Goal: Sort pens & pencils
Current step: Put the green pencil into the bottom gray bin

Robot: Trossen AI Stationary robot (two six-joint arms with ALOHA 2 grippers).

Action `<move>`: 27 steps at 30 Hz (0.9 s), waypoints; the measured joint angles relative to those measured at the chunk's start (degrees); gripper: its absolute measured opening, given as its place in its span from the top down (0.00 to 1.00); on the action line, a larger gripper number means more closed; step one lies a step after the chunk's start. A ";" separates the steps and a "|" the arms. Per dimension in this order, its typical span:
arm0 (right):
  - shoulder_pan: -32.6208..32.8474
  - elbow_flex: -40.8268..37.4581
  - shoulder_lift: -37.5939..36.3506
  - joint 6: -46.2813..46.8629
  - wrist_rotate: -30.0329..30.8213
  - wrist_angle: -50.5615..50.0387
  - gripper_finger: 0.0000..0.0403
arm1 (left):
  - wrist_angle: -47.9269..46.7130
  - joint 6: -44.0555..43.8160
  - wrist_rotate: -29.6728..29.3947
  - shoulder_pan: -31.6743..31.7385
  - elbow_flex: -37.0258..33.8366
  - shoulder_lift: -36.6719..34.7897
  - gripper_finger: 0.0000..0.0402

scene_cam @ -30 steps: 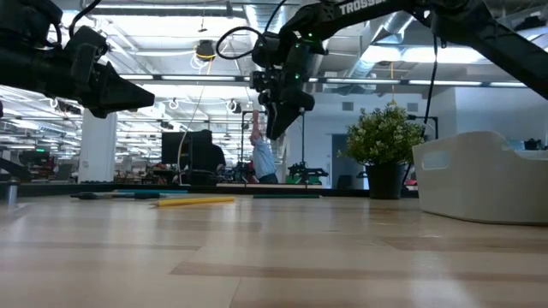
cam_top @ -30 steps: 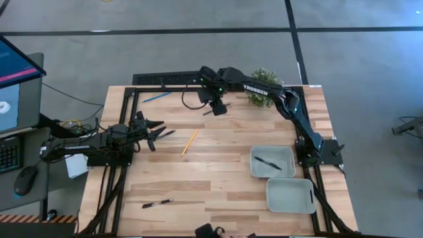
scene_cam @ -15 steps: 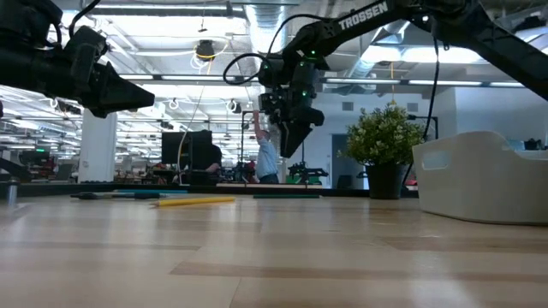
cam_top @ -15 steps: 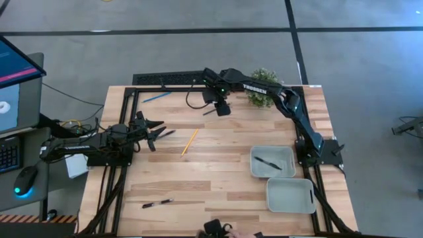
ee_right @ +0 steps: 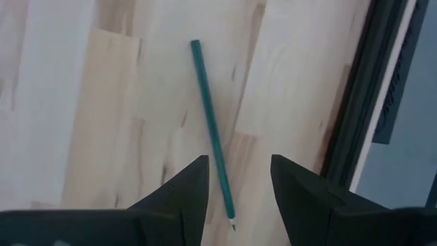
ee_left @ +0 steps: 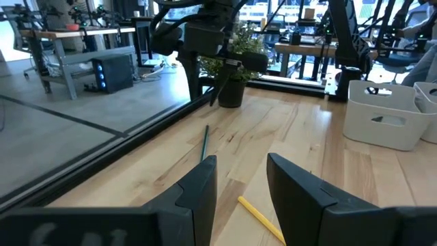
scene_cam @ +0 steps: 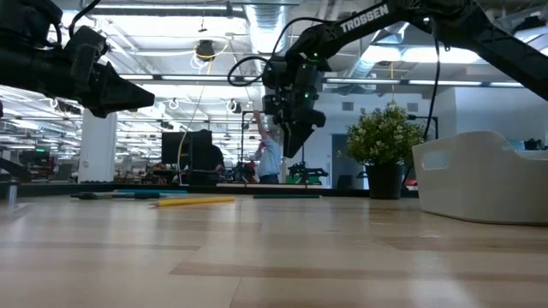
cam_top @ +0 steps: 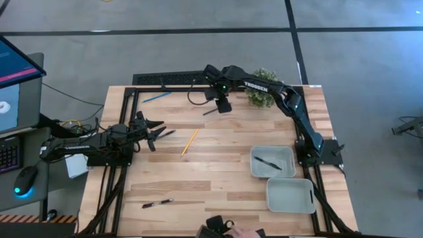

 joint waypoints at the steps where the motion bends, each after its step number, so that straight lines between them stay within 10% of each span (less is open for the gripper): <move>1: -0.09 0.00 0.00 -0.07 -0.02 -0.17 0.56 | 0.00 0.00 0.00 -0.01 0.00 0.00 0.70; 27: -2.79 0.09 4.66 0.28 1.24 -2.45 0.57 | 0.00 -0.66 0.01 -0.01 0.00 0.01 0.70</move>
